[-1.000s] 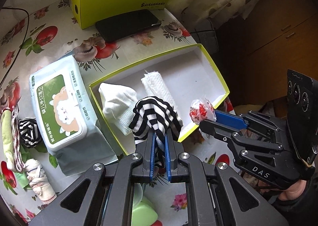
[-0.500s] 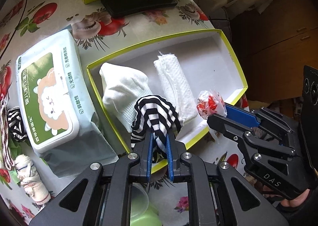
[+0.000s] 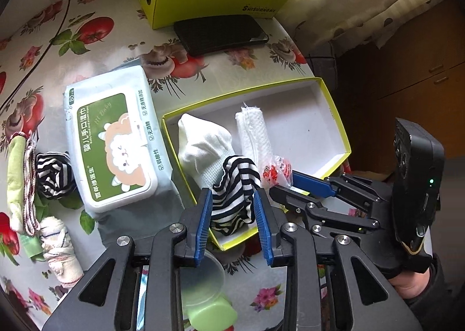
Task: Organize soft objects
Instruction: 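Open the left tool over the box lid while the right tool releases the bag beside the towel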
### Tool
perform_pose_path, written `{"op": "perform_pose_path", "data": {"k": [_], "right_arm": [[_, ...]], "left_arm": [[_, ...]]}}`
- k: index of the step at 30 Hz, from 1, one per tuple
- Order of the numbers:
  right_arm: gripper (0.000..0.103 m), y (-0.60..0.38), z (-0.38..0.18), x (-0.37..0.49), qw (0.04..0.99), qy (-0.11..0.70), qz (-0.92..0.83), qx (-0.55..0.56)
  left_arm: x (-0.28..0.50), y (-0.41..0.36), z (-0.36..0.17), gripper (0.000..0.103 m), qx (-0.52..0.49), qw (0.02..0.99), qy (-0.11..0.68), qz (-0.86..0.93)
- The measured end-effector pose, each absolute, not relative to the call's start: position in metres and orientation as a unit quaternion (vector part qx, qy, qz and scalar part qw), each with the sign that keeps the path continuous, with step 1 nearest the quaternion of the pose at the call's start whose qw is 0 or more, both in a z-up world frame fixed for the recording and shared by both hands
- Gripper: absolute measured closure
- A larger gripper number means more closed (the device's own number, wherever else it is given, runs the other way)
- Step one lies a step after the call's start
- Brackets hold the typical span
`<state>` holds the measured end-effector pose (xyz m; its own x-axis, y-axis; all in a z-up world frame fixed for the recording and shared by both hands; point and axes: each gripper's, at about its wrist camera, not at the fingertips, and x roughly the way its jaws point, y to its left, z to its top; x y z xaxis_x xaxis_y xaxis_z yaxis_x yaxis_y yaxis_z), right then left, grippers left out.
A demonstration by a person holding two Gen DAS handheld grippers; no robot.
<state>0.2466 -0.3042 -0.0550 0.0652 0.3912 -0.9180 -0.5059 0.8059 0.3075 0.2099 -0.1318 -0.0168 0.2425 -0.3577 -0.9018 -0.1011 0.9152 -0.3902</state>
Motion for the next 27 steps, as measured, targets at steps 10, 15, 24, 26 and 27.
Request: {"op": "perform_pose_path", "data": {"k": [10,15,24,26,27], "right_arm": [[0.058,-0.309,-0.034,0.236,0.746,0.587,0.313,-0.028],[0.073,-0.312,-0.034,0.241,0.757,0.582,0.298,-0.027],[0.082,-0.304,-0.05,0.233,0.737,0.606,0.295,-0.054],[0.082,-0.305,-0.04,0.23,0.742,0.598,0.299,-0.053],[0.082,-0.305,-0.035,0.229,0.744,0.594,0.301,-0.054]], "left_arm": [[0.187,-0.115,0.003,0.072,-0.205,0.778,0.589,-0.077],[0.176,-0.108,0.006,0.072,-0.211,0.78,0.585,-0.069],[0.156,-0.091,0.013,0.072,-0.226,0.785,0.574,-0.049],[0.15,-0.085,0.015,0.072,-0.231,0.788,0.569,-0.044],[0.147,-0.082,0.016,0.072,-0.232,0.789,0.567,-0.041]]}}
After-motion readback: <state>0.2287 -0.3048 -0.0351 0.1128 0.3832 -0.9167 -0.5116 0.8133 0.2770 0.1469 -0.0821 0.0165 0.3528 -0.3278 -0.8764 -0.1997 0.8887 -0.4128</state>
